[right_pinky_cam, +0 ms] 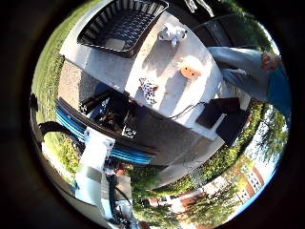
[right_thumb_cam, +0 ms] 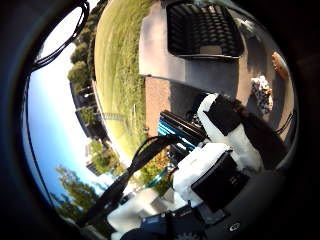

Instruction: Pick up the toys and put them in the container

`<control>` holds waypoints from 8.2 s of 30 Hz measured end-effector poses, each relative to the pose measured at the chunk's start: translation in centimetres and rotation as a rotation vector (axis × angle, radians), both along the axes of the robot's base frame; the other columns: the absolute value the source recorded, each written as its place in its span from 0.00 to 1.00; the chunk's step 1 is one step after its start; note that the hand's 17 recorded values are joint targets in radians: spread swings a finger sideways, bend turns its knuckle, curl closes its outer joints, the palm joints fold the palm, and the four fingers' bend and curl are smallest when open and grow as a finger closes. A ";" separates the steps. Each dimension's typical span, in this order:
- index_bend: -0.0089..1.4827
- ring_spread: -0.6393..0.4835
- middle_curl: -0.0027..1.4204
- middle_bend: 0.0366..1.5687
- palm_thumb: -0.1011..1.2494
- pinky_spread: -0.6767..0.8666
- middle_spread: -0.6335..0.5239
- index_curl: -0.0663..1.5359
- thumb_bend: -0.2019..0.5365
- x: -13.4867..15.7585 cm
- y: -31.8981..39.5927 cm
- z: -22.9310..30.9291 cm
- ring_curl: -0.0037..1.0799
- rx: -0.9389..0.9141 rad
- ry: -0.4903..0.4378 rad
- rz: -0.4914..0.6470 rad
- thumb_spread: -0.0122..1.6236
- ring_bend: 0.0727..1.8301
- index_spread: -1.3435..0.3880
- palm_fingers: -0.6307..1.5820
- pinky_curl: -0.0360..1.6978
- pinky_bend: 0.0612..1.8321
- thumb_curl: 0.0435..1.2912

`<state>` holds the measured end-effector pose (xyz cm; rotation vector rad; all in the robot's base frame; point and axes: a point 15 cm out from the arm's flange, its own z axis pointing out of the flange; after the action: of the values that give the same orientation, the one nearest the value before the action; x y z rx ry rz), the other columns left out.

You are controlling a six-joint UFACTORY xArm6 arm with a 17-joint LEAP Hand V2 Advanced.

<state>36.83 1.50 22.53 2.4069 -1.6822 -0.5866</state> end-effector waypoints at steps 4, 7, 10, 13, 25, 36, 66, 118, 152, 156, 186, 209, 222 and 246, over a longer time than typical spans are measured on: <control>0.12 0.83 0.22 0.08 0.60 0.71 0.63 0.27 0.25 5.6 -1.6 -1.7 0.29 -0.007 -0.006 -0.047 0.81 0.08 0.71 0.34 0.18 0.09 0.22; 0.11 0.82 0.22 0.08 0.56 0.71 0.64 0.26 0.23 10.3 -4.0 -3.9 0.30 -0.014 -0.026 -0.101 0.81 0.08 0.70 0.32 0.19 0.10 0.22; 0.11 0.82 0.22 0.08 0.53 0.71 0.63 0.25 0.22 14.8 -7.5 -7.1 0.30 -0.028 -0.097 -0.165 0.80 0.09 0.70 0.32 0.19 0.11 0.22; 0.11 0.82 0.22 0.09 0.50 0.71 0.62 0.23 0.23 17.8 -11.9 -10.4 0.30 -0.062 -0.173 -0.220 0.78 0.11 0.69 0.34 0.19 0.13 0.22; 0.11 0.83 0.22 0.08 0.38 0.73 0.63 0.21 0.23 16.8 -22.0 -21.5 0.32 -0.238 -0.115 -0.258 0.74 0.13 0.71 0.34 0.20 0.19 0.21; 0.10 0.85 0.22 0.09 0.42 0.76 0.68 0.19 0.24 16.9 -25.8 -26.9 0.32 -0.372 -0.155 -0.293 0.70 0.16 0.73 0.33 0.21 0.27 0.22; 0.39 0.50 0.68 0.67 0.81 0.66 0.33 0.13 0.32 11.7 -26.5 -24.9 0.75 -0.575 0.070 -0.187 0.66 0.70 0.39 0.72 0.48 0.69 0.44; 0.16 0.84 0.33 0.08 0.59 0.75 0.67 0.17 0.22 17.2 16.8 -17.1 0.33 -0.103 -0.151 0.168 0.68 0.29 0.53 0.22 0.40 0.40 0.35; 0.10 0.85 0.26 0.10 0.50 0.78 0.69 0.16 0.23 -2.0 -19.3 -20.8 0.31 -0.251 -0.066 -0.179 0.69 0.29 0.79 0.35 0.27 0.36 0.23; 0.10 0.85 0.26 0.11 0.50 0.78 0.69 0.16 0.23 -1.6 -19.3 -23.9 0.31 -0.241 -0.052 -0.192 0.69 0.29 0.80 0.36 0.26 0.37 0.23; 0.29 0.55 0.61 0.65 0.80 0.66 0.42 0.15 0.37 -3.2 -16.4 -29.2 0.62 -0.258 0.174 -0.170 0.66 0.71 0.50 0.77 0.42 0.69 0.40; 0.51 0.48 0.75 0.77 0.80 0.56 0.38 0.13 0.26 0.7 -11.1 -2.7 0.73 -0.171 0.029 -0.074 0.69 0.80 0.21 0.67 0.55 0.78 0.60; 0.56 0.48 0.76 0.78 0.76 0.55 0.38 0.09 0.24 10.9 8.9 -1.7 0.74 0.099 -0.322 0.035 0.69 0.82 0.14 0.67 0.57 0.79 0.64; 0.27 0.83 0.32 0.08 0.63 0.75 0.62 0.12 0.23 17.6 21.6 -13.6 0.32 0.128 -0.187 0.152 0.69 0.29 0.52 0.23 0.37 0.45 0.38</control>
<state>54.48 23.09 8.93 2.7277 -1.5505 -0.4722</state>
